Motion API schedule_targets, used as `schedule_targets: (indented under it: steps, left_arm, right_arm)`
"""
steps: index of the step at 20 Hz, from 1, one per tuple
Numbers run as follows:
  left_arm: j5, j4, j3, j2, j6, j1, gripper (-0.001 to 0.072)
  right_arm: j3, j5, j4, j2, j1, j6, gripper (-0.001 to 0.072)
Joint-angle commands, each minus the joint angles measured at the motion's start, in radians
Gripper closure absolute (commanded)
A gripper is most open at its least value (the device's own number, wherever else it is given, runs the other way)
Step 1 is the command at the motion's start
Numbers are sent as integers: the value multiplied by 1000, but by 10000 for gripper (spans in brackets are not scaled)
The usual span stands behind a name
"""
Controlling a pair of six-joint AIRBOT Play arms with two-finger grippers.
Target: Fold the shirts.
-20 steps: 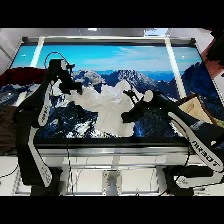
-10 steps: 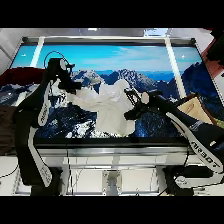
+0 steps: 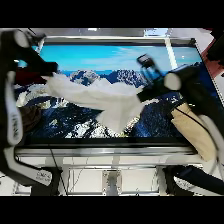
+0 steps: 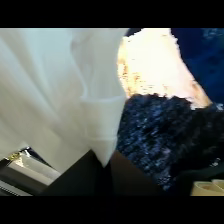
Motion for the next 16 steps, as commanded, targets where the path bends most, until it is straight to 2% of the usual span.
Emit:
schedule_targets:
  steps: [1,5,8,10,12,16]
  left_arm:
    - [-19,-4,1,247,58,16,696]
    - [11,-34,1,433,68,13,696]
    - [36,-209,-24,439,101,13,696]
    - [72,-273,-90,399,126,13,696]
    - [85,-266,-165,318,126,12,696]
    - [163,-259,-299,68,145,6,696]
  right_arm:
    - [45,116,-146,221,1,32,681]
    - [44,55,-144,417,2,105,682]
    - [43,16,-109,428,1,114,682]
    - [28,15,-50,387,1,114,682]
    - [-42,-5,-2,321,1,113,683]
    - [-285,-136,-37,136,1,114,683]
